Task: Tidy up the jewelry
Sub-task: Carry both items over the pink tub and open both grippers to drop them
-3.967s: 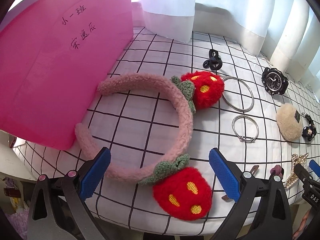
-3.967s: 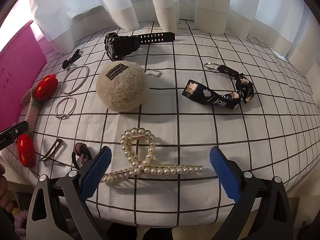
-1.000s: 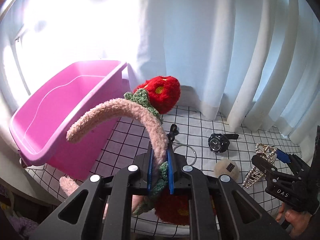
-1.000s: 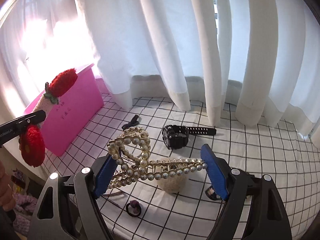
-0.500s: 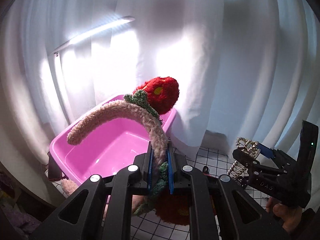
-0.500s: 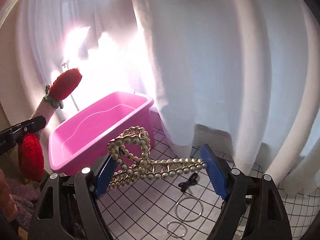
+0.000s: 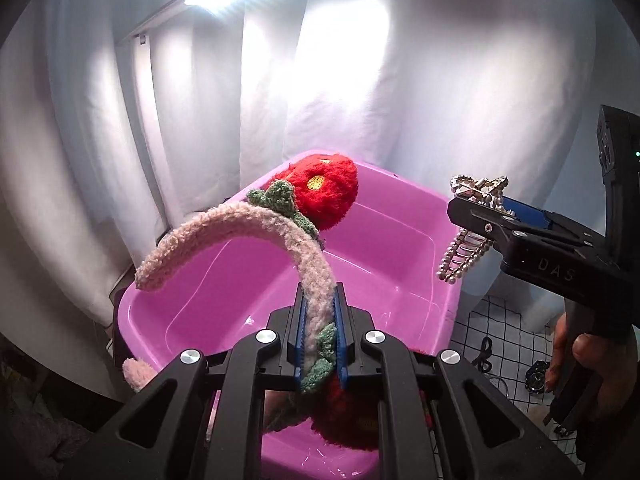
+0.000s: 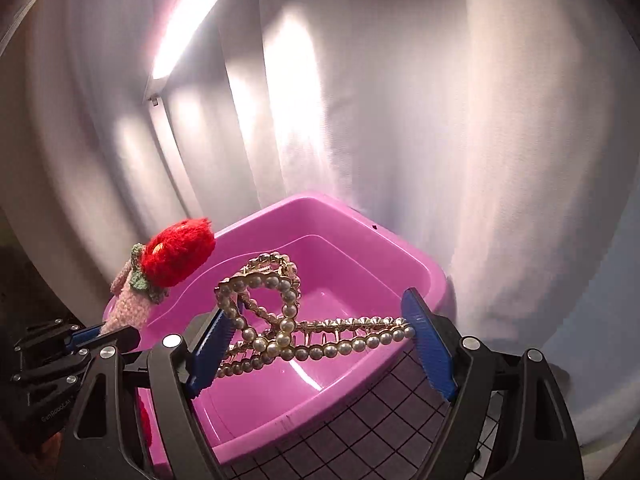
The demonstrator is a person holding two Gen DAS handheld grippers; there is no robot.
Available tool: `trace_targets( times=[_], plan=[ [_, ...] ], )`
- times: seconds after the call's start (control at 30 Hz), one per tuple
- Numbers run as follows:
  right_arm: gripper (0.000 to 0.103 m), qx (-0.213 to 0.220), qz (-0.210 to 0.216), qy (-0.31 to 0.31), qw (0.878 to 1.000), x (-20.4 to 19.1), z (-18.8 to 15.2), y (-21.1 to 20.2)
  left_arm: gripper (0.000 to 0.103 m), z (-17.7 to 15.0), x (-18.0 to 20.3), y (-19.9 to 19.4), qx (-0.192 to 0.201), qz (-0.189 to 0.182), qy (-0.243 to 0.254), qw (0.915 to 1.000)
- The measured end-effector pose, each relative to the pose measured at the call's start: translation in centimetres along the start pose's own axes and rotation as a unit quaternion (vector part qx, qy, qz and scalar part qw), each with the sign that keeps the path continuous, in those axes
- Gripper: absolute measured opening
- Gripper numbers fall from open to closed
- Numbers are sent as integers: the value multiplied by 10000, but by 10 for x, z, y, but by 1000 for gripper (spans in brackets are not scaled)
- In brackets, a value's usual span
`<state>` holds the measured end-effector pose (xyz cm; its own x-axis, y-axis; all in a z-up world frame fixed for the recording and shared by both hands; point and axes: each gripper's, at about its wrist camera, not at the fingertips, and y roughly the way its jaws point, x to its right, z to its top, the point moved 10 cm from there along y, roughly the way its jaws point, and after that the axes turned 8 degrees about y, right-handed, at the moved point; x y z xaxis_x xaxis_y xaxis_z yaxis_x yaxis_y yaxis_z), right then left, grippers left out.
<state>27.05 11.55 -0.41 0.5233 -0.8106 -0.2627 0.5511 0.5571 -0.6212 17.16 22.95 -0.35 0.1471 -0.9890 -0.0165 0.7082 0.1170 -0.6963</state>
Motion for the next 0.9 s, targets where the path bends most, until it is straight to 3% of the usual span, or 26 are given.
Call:
trace_targets(
  times=[0.5,0.9],
  plan=[
    [78,-1627,19,-621,9847,-22,-2,103,13,-22,-14,71,-1002,7,-485,9938],
    [78,-2523,-263,-741,9645,-14,-32,134,17,-38,-9,107,-1694,-126,-656,9833]
  ],
)
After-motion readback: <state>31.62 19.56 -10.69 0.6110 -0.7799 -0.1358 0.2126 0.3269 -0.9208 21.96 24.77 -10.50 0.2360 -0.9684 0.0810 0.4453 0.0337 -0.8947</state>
